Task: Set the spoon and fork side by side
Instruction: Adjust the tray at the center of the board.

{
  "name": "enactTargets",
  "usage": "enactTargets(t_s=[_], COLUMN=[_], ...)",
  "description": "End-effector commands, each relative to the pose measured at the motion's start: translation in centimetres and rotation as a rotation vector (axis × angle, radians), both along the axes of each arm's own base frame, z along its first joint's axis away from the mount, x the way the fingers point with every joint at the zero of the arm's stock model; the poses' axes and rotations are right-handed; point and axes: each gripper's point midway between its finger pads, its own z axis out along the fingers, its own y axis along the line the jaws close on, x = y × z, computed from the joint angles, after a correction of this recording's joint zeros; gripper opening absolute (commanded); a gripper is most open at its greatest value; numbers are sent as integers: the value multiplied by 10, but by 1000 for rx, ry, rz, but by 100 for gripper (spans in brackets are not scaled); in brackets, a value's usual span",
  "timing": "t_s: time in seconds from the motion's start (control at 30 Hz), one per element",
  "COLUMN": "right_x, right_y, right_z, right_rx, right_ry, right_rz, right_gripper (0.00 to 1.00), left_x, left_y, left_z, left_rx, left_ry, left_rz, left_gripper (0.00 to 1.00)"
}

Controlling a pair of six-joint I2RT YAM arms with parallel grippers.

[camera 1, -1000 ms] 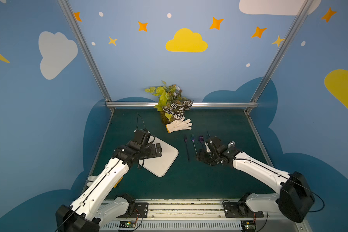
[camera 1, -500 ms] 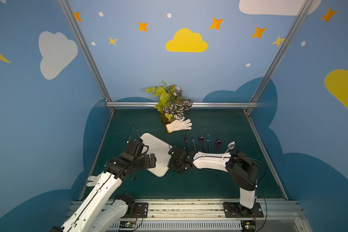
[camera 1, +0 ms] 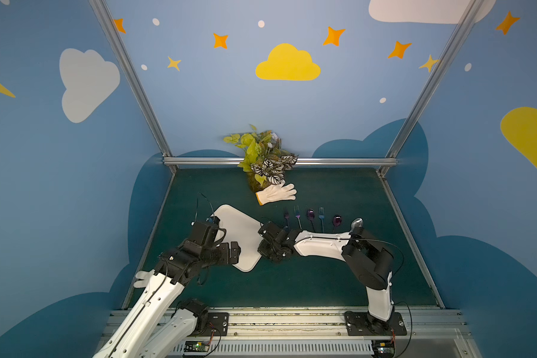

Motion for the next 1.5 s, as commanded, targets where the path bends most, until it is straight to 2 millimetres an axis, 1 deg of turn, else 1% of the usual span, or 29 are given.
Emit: enactTargets(t_s=[0.0,0.07,0.17,0.33,0.43,0.5,0.63,0.73,0.9,1.07,1.2,1.47], right_x=[-14,-12,-10,-15,-19,-21,-25,-27,-31,-33,-38,-39], right_y=[-35,-47,-61,-81,-88,-91,-100,-108,-119,-128,-136,-150], right_z=[-12,-8,-8,-9,-5,0,11,13,11,5,5,4], right_rx=[-152,-181,-186,-204,-221,-228,-244,-256,-279,-301,-313,-356], right_ry=[71,95,133,180,179,161,139,143,149,162,164,155], right_rz=[117,177,239,304,379,438,503,542,618,636,642,575], right_gripper=[1,0,0,0,0,0,0,0,0,0,0,0], left_x=[0,1,3,8,11,12,14,16,19,21,20,19], left_y=[-2,-3,-6,-11,-12,-12,-11,-12,-16,-19,-22,-24], left_z=[3,2,-1,-4,-4,-5,-6,-7,-9,-12,-14,-15], left_rx=[11,10,-5,-33,-40,-38,-31,-32,-44,-50,-57,-66], left_ry=[-5,-1,6,14,13,10,10,12,17,29,41,49], left_rz=[-35,-39,-37,-25,-17,-15,-10,-7,-11,-16,-27,-31], left_gripper=[100,100,100,100,100,100,100,100,100,100,100,100])
